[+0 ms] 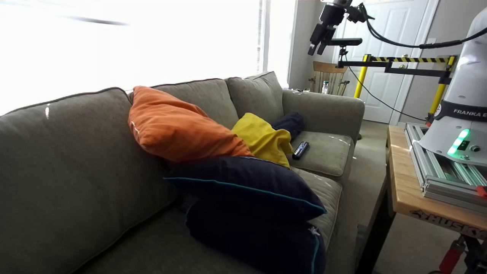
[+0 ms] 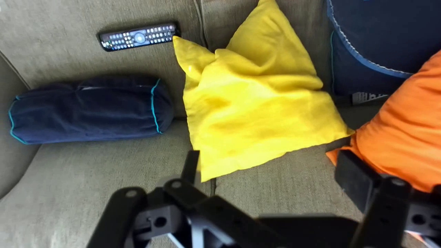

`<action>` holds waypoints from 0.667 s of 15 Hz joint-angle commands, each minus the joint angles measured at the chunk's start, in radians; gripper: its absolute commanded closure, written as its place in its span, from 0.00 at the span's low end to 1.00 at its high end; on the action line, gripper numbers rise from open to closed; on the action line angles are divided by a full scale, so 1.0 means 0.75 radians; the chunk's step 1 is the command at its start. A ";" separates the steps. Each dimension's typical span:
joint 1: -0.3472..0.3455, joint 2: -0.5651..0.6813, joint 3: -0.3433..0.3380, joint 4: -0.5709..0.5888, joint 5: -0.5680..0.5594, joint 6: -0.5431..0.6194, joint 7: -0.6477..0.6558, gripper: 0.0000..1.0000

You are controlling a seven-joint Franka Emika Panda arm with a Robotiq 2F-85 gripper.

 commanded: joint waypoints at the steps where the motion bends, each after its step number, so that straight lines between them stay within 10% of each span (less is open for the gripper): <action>1: -0.044 0.112 -0.007 -0.065 -0.011 0.154 0.029 0.00; 6: -0.214 0.322 0.012 -0.133 -0.209 0.691 0.039 0.00; 10: -0.167 0.477 -0.029 -0.124 -0.016 0.591 0.092 0.00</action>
